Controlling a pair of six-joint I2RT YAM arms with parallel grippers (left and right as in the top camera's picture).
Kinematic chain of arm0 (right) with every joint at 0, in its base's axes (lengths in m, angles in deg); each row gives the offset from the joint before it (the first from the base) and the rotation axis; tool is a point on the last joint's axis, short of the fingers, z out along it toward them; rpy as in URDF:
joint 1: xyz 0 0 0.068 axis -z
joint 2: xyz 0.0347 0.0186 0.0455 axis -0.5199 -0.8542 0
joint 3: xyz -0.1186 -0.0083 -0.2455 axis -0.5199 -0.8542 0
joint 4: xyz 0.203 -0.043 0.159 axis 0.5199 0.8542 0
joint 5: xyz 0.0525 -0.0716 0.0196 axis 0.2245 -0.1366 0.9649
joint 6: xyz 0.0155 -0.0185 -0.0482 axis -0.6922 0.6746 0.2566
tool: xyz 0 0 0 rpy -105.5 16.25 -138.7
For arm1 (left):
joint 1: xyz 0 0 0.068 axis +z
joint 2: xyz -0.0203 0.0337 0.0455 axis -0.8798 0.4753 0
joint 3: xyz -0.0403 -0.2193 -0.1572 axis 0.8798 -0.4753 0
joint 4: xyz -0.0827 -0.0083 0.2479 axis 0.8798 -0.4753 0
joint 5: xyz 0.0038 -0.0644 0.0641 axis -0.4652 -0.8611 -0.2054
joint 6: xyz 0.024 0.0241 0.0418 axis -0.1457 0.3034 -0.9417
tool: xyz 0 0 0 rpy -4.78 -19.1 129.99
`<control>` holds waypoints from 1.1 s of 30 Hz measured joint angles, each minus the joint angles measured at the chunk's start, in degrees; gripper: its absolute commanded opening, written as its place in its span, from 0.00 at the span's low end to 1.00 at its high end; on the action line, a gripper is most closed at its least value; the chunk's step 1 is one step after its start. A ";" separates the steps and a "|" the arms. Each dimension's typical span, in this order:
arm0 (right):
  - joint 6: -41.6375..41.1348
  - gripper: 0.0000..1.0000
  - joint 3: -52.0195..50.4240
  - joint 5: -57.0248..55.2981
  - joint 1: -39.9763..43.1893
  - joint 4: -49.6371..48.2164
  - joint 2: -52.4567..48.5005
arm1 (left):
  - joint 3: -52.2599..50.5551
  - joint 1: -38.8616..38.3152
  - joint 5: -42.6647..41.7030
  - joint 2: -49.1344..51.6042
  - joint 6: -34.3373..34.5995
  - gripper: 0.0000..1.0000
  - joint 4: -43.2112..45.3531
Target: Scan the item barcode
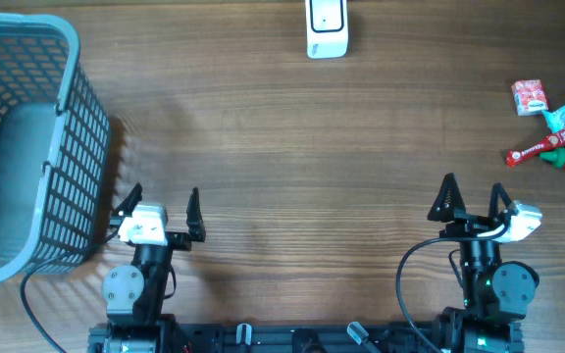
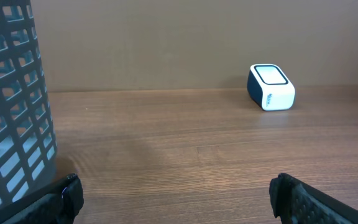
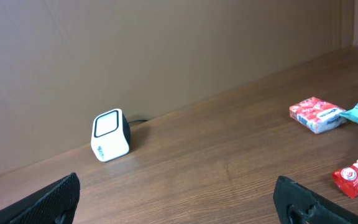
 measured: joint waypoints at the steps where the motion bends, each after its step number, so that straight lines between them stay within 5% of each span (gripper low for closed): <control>1: 0.00 1.00 0.00 0.00 0.00 -0.02 0.00 | 0.00 -0.02 0.04 0.00 -0.02 1.00 0.00; 33: 0.00 1.00 0.00 -1.70 0.00 0.00 0.00 | 0.00 -0.46 0.07 0.00 0.00 1.00 0.00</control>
